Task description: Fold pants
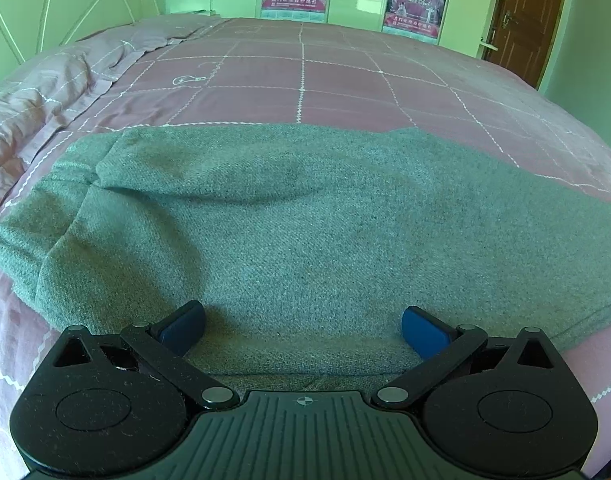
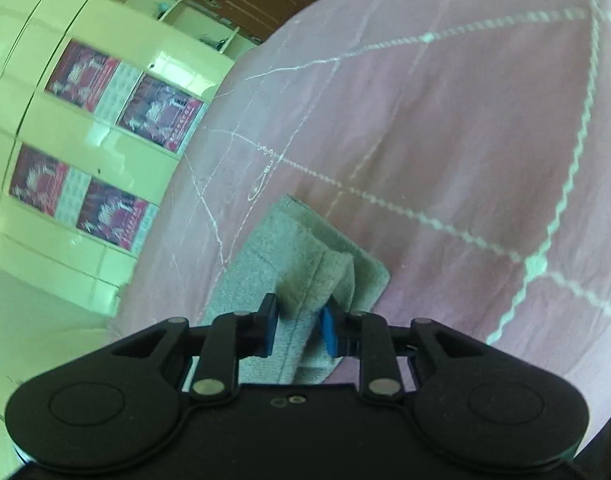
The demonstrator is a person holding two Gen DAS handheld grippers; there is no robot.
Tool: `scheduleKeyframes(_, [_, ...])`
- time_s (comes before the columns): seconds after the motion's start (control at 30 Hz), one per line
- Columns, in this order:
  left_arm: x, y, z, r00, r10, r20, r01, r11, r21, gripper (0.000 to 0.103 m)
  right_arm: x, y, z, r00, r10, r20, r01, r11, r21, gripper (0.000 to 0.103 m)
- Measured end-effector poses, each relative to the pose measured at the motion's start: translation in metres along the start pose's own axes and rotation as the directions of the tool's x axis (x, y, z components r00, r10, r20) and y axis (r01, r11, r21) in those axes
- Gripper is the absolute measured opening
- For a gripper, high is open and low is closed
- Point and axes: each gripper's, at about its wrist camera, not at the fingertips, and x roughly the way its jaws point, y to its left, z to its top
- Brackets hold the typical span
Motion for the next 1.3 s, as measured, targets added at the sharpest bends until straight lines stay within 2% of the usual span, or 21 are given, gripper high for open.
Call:
scheduleKeyframes(0.03, [0.0, 0.0, 0.0, 1.0, 0.001, 0.0, -0.001, 1.0, 0.001, 0.103, -0.001, 0.001, 0.0, 1.0, 0.003, 0.024, -0.003, 1.0, 0.004, 0.005])
scheduleKeyframes(0.1, [0.0, 0.0, 0.0, 1.0, -0.001, -0.001, 0.001, 1.0, 0.002, 0.103, -0.001, 0.036, -0.001, 0.999, -0.019, 0.046, 0.026, 0.987, -0.159, 0.0])
scheduleKeyframes(0.13, [0.0, 0.0, 0.0, 1.0, -0.002, -0.002, 0.002, 1.0, 0.004, 0.103, -0.005, 0.063, -0.005, 0.997, 0.015, 0.069, 0.004, 0.963, -0.27, 0.0])
scheduleKeyframes(0.2, [-0.001, 0.0, 0.0, 1.0, -0.003, -0.003, 0.003, 1.0, 0.005, 0.103, -0.024, 0.111, -0.008, 0.979, 0.158, 0.125, -0.094, 0.907, -0.411, 0.0])
scheduleKeyframes(0.27, [0.0, 0.0, 0.0, 1.0, -0.002, -0.003, 0.002, 1.0, 0.004, 0.103, -0.04, 0.133, -0.009, 0.949, 0.267, 0.165, -0.165, 0.871, -0.462, 0.0])
scheduleKeyframes(0.3, [0.0, 0.0, 0.0, 1.0, 0.0, -0.002, 0.0, 1.0, 0.002, 0.103, -0.044, 0.135, -0.01, 0.943, 0.279, 0.182, -0.163, 0.864, -0.477, 0.0])
scheduleKeyframes(0.37, [0.0, -0.001, 0.0, 1.0, 0.001, 0.0, -0.001, 1.0, -0.002, 0.103, -0.035, 0.115, -0.007, 0.962, 0.197, 0.189, -0.091, 0.884, -0.458, 0.0])
scheduleKeyframes(0.43, [0.0, -0.001, 0.0, 1.0, 0.001, 0.0, -0.001, 1.0, -0.001, 0.103, -0.005, 0.07, 0.0, 0.994, -0.008, 0.109, 0.043, 0.944, -0.328, 0.0])
scheduleKeyframes(0.47, [-0.001, -0.001, -0.001, 1.0, 0.0, 0.001, 0.0, 1.0, -0.001, 0.103, 0.013, 0.045, 0.002, 0.991, -0.129, 0.031, 0.132, 0.955, -0.267, 0.0])
scheduleKeyframes(0.5, [-0.001, 0.0, -0.001, 1.0, -0.003, 0.001, 0.003, 1.0, -0.002, 0.103, 0.024, 0.024, 0.001, 0.98, -0.198, -0.022, 0.188, 0.957, -0.22, 0.0])
scheduleKeyframes(0.57, [-0.001, 0.0, -0.001, 1.0, -0.007, 0.0, 0.007, 1.0, 0.002, 0.103, 0.021, 0.003, 0.003, 0.993, -0.113, -0.018, 0.11, 0.985, -0.129, 0.0])
scheduleKeyframes(0.6, [-0.002, 0.0, -0.001, 1.0, -0.008, -0.001, 0.008, 1.0, 0.005, 0.103, 0.019, 0.003, 0.005, 0.995, -0.101, -0.009, 0.099, 0.988, -0.117, 0.0])
scheduleKeyframes(0.73, [-0.001, 0.0, -0.001, 1.0, -0.008, -0.002, 0.008, 1.0, 0.003, 0.103, 0.024, 0.017, 0.004, 0.994, -0.108, -0.001, 0.107, 0.981, -0.161, 0.001])
scheduleKeyframes(0.87, [-0.002, -0.001, -0.001, 1.0, -0.009, 0.0, 0.009, 1.0, 0.008, 0.103, 0.021, 0.012, 0.001, 0.992, -0.123, -0.004, 0.121, 0.979, -0.163, 0.003])
scheduleKeyframes(0.93, [-0.004, 0.0, -0.002, 1.0, -0.014, 0.003, 0.014, 1.0, 0.009, 0.103, -0.007, 0.021, -0.007, 0.988, -0.138, 0.068, 0.15, 0.963, -0.222, 0.013])
scheduleKeyframes(0.97, [-0.006, 0.0, -0.003, 1.0, -0.016, 0.008, 0.016, 1.0, 0.008, 0.103, -0.016, 0.031, -0.014, 0.985, -0.133, 0.114, 0.159, 0.952, -0.261, 0.014])
scheduleKeyframes(1.03, [-0.01, 0.001, -0.003, 1.0, -0.012, 0.021, 0.012, 1.0, 0.004, 0.103, -0.023, 0.051, -0.027, 0.988, -0.094, 0.125, 0.132, 0.929, -0.345, 0.014])
scheduleKeyframes(1.1, [-0.018, 0.003, -0.005, 0.999, -0.014, 0.043, 0.015, 0.999, -0.039, 0.103, -0.019, 0.072, -0.046, 0.995, -0.06, 0.084, 0.09, 0.906, -0.413, 0.014])
scheduleKeyframes(1.17, [-0.026, 0.007, -0.007, 0.999, -0.009, 0.053, 0.015, 0.993, -0.115, 0.103, -0.004, 0.087, -0.067, 0.999, -0.016, -0.027, 0.003, 0.902, -0.433, 0.014])
scheduleKeyframes(1.23, [-0.037, 0.005, -0.014, 0.997, -0.022, 0.08, 0.037, 0.981, -0.19, 0.103, 0.012, 0.1, -0.094, 0.992, 0.015, -0.126, -0.069, 0.898, -0.435, 0.014])
scheduleKeyframes(1.3, [-0.046, -0.007, -0.024, 0.995, -0.003, 0.096, 0.02, 0.983, -0.183, 0.103, 0.03, 0.113, -0.125, 0.975, 0.019, -0.221, -0.118, 0.888, -0.445, 0.015])
